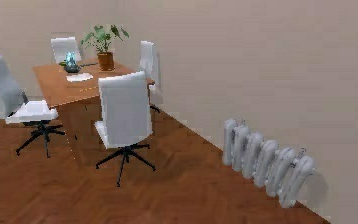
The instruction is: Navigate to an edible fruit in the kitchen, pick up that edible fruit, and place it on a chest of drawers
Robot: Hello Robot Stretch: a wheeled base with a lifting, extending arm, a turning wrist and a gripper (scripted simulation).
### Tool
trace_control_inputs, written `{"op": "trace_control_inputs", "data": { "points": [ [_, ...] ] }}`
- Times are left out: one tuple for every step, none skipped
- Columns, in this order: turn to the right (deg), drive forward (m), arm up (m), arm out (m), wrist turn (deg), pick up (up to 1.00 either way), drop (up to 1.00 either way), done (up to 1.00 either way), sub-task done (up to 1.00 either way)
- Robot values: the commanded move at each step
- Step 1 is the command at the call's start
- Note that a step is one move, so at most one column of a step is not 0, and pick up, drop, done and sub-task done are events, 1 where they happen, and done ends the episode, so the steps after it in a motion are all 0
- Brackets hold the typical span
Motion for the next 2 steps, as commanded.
{"op": "trace_control_inputs", "data": {
  "points": [
    [0.0,0.25,0.00,0.00,0.0,0.00,0.00,0.00,0.00],
    [-45.0,0.00,0.00,0.00,0.0,0.00,0.00,0.00,0.00]
  ]
}}
